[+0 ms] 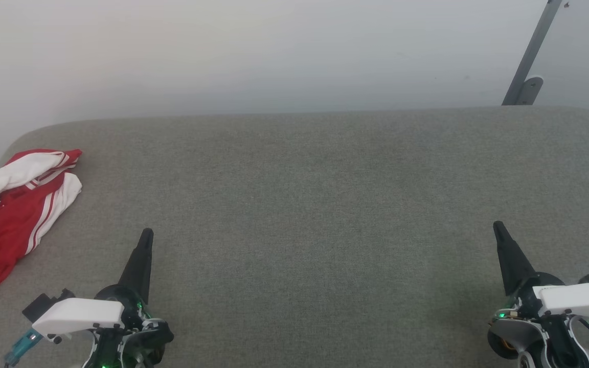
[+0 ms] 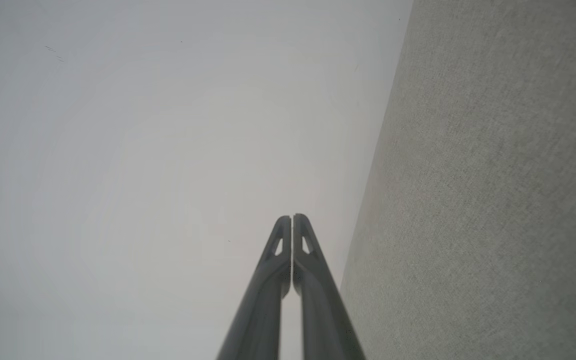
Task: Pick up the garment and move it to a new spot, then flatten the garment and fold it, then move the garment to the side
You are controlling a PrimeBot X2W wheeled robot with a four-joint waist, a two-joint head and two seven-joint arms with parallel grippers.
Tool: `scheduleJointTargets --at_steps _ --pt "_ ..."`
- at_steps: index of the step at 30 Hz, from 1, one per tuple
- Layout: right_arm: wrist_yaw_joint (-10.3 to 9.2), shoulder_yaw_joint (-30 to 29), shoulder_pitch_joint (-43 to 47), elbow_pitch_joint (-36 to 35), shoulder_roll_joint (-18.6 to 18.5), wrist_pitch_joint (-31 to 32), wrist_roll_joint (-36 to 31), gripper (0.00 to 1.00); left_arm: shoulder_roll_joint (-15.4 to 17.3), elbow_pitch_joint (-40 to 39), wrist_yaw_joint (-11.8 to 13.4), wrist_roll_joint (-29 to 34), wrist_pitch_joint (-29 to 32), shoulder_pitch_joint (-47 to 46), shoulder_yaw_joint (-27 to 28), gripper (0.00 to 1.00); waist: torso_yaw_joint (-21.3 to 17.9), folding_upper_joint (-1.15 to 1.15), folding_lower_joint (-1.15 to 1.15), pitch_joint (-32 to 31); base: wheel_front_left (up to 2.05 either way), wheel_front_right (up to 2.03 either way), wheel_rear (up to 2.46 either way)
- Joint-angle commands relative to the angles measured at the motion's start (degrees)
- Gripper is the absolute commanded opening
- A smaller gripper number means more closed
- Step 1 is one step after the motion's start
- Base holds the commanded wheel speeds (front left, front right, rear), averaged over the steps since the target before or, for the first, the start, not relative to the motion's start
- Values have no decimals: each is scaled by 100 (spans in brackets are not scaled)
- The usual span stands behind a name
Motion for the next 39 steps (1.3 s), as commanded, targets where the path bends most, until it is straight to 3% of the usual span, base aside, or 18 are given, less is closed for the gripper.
scheduleJointTargets --at_steps 1,6,7,26,39 --pt "3 -8 23 -11 20 6 25 0 -18 -20 -25 -22 10 34 4 0 0 0 0 0 0 0 0" --pt "3 -8 23 -11 20 6 25 0 -18 -20 -25 -22 10 34 4 0 0 0 0 0 0 0 0" --pt "0 2 7 19 0 -1 -1 100 0 20 0 0 -2 6 -3 100 0 0 0 0 0 0 0" --pt "-1 374 88 37 -49 -379 -256 100 38 -162 180 202 -366 229 -227 100 -1 0 0 -8 0 0 0" --pt "-1 567 -60 204 -246 -730 -1482 100 405 -332 523 1369 -732 263 -436 100 2 0 0 -42 0 0 0"
